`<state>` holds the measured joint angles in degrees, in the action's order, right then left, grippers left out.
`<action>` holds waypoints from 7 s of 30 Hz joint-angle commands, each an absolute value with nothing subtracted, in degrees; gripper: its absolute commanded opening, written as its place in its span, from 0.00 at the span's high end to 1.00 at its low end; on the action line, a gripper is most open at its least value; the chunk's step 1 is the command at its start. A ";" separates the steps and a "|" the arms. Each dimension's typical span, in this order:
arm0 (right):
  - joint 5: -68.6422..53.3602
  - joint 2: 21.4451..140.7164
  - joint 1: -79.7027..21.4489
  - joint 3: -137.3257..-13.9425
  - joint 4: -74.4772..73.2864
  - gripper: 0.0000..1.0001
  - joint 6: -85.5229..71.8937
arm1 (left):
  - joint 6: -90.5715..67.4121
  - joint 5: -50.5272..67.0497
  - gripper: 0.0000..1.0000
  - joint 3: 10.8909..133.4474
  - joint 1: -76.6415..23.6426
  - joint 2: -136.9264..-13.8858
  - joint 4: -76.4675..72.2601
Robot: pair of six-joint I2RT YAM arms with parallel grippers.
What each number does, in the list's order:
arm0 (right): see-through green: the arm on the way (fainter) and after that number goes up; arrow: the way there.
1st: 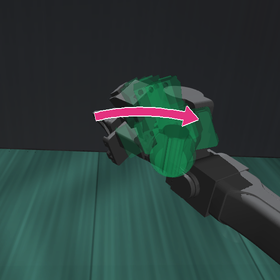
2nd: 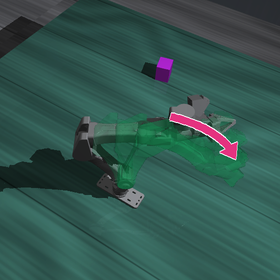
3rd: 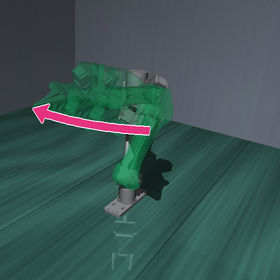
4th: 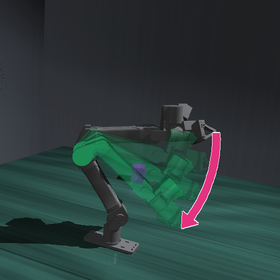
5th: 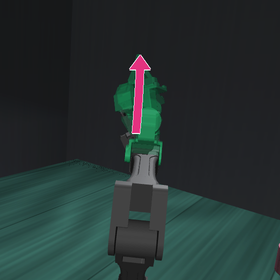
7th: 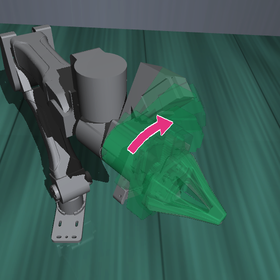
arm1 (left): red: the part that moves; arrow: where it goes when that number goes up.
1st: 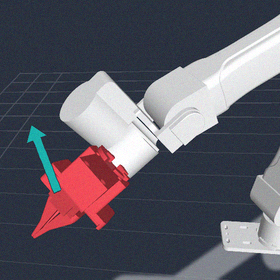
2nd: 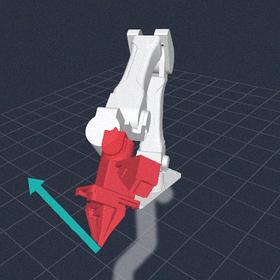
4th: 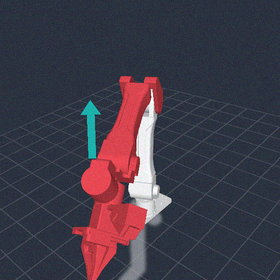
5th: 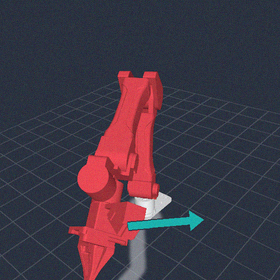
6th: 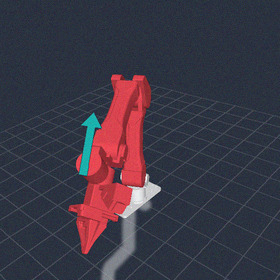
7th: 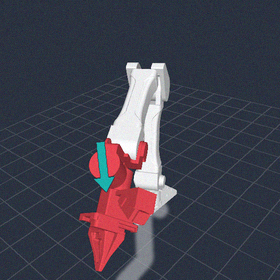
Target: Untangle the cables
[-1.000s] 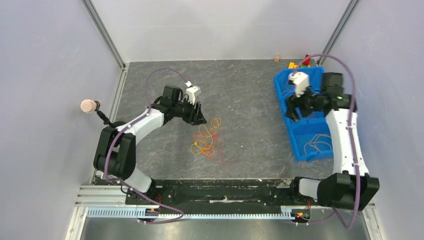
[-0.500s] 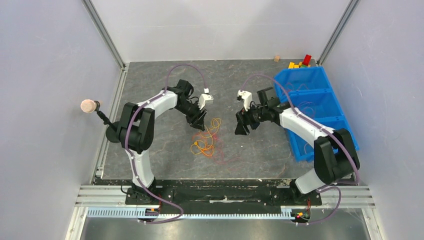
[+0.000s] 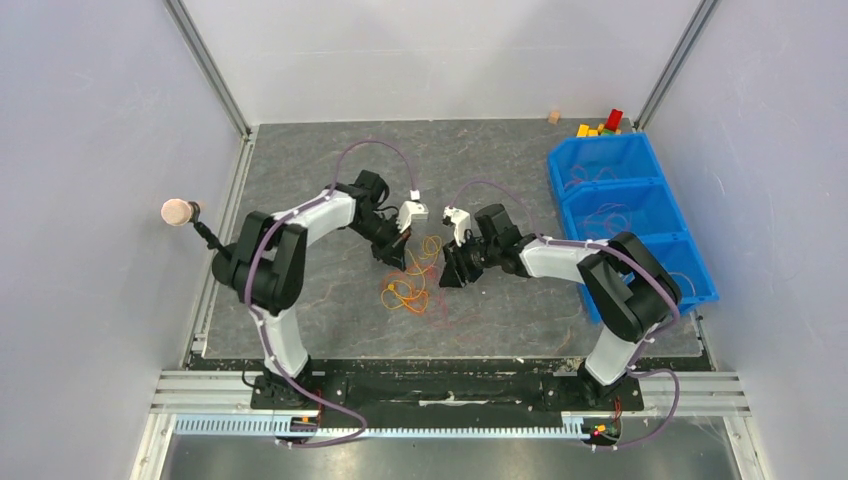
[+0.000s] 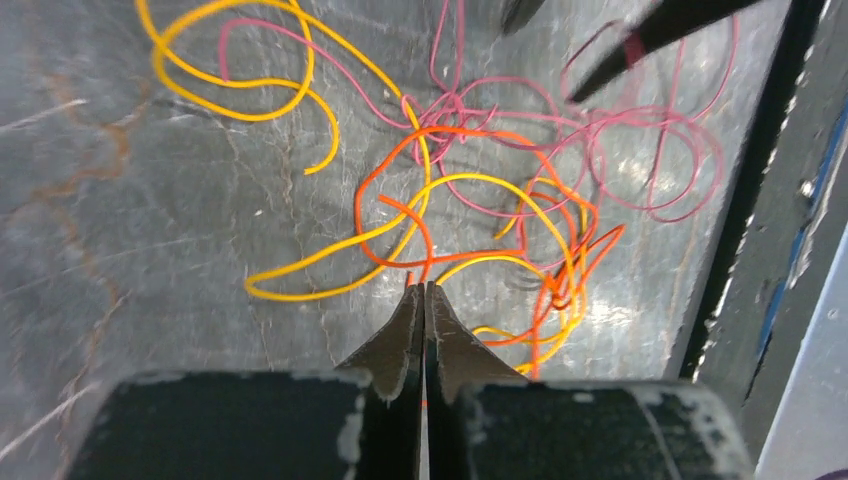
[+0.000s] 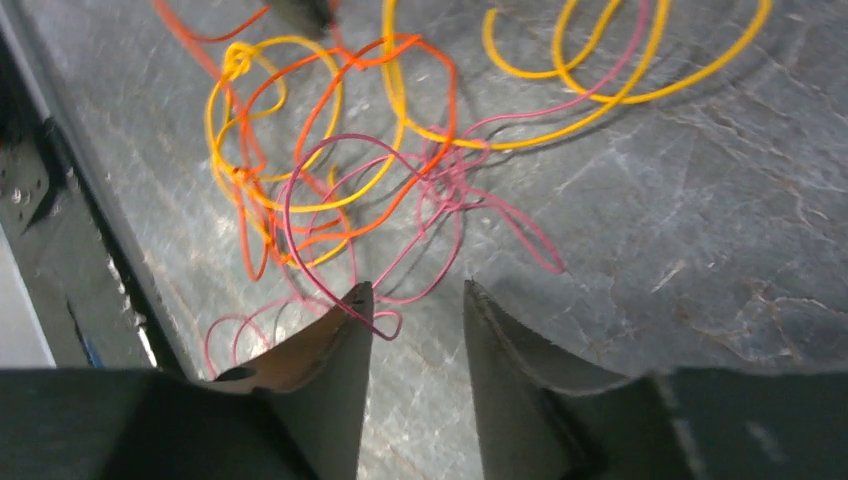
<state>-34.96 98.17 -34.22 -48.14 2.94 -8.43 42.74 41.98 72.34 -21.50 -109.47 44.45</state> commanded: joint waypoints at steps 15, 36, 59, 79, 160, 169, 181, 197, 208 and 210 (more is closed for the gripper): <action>-22.24 101.03 -34.71 -49.37 3.38 1.00 -9.18 | 73.07 40.25 0.23 77.37 -21.12 -102.41 49.55; -13.83 92.82 -29.84 -46.00 -12.67 1.00 6.70 | 40.52 31.13 0.98 99.29 -14.84 -99.80 39.32; -36.57 82.68 -24.69 -64.45 6.93 0.02 -2.29 | 7.85 33.20 0.98 106.96 -18.17 -86.44 25.46; -24.25 102.04 -35.81 -56.88 33.09 0.72 -3.45 | -14.08 34.06 0.98 117.18 -20.54 -85.38 16.01; -24.08 82.55 -30.26 -48.69 35.67 0.02 -8.64 | -36.04 41.13 0.98 115.62 -16.84 -85.92 -9.93; -36.20 92.11 -33.96 -54.58 52.17 0.15 -14.85 | -34.97 39.11 0.98 121.18 -17.40 -88.36 -8.00; -32.04 99.88 -37.27 -50.41 47.89 0.45 -8.93 | -30.63 32.51 0.98 124.86 -16.33 -88.98 -6.37; -31.42 97.81 -32.44 -40.45 23.17 1.00 -6.36 | -2.63 -2.58 0.98 142.65 -12.83 -93.87 -4.14; -33.36 98.18 -31.03 -44.59 15.35 0.50 -2.34 | -15.90 14.37 0.98 129.54 -12.74 -89.15 -6.51; -33.92 96.26 -30.68 -45.53 14.35 0.43 -1.56 | -18.58 17.99 0.98 126.89 -12.75 -88.33 -7.22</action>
<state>-32.32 99.35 -31.42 -42.63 17.02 -4.19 -11.79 9.74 130.78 -12.95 -90.80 -2.33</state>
